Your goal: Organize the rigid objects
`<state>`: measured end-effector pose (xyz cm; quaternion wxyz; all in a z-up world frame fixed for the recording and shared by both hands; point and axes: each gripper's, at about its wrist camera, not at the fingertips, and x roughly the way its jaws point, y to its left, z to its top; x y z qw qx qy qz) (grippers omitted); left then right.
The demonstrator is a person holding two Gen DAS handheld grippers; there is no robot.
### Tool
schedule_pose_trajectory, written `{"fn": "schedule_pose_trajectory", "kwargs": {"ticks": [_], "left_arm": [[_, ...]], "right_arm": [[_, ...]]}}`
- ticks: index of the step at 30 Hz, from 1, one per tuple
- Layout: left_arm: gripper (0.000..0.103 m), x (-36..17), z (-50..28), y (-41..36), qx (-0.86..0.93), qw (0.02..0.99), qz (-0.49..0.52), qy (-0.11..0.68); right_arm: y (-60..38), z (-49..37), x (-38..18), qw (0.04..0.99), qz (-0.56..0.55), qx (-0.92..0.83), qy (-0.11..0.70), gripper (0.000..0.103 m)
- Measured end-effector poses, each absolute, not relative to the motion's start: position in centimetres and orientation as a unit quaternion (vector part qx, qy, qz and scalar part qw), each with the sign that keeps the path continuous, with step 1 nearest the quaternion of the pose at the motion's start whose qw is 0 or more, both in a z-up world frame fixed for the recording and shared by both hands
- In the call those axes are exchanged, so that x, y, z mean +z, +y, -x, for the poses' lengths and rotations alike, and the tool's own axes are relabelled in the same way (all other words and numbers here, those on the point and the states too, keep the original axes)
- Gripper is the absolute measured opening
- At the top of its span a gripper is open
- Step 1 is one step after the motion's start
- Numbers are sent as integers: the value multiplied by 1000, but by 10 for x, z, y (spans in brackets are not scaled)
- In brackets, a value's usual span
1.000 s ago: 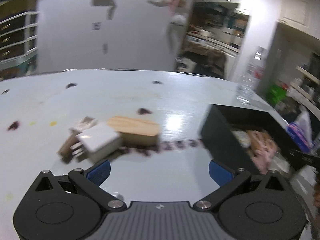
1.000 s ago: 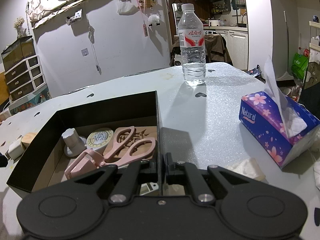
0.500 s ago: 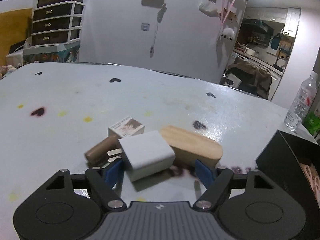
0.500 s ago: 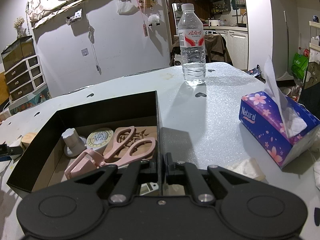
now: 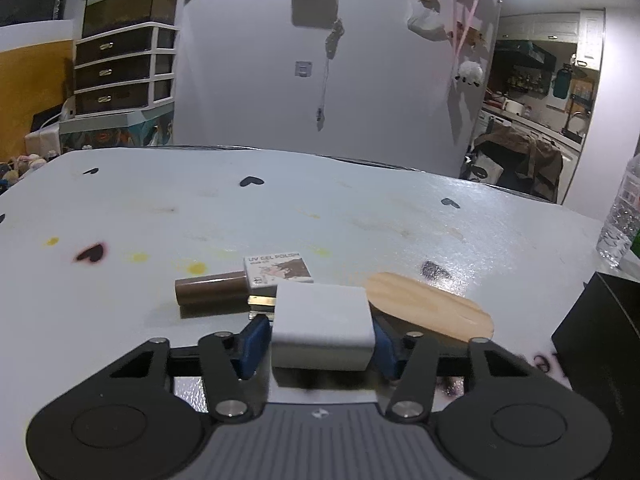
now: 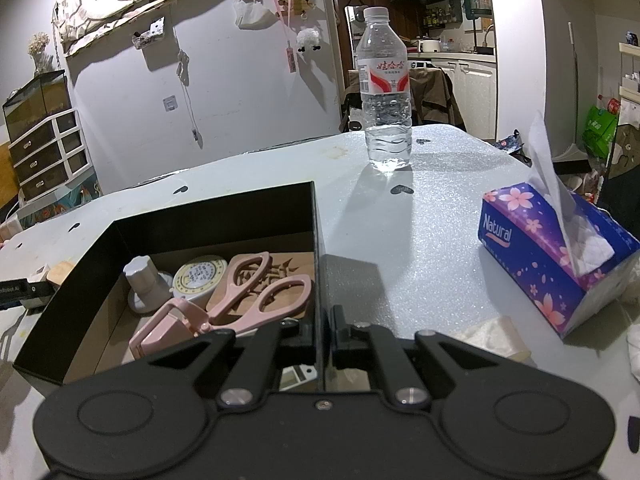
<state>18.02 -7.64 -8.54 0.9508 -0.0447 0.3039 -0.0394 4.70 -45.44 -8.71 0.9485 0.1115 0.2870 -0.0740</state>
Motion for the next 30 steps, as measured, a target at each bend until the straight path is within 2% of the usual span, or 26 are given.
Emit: {"fn": "schedule_pose_trajectory", "kwargs": {"ticks": [5, 18, 30], "left_arm": [[53, -84, -176, -73, -52, 950, 48, 305], [52, -81, -122, -71, -153, 915, 153, 341], [50, -42, -110, -141, -283, 909, 92, 292]], "right_arm": [[-454, -47, -87, 949, -111, -74, 287, 6], [-454, -47, -87, 949, -110, -74, 287, 6], [-453, -47, -87, 949, -110, -74, 287, 6]]}}
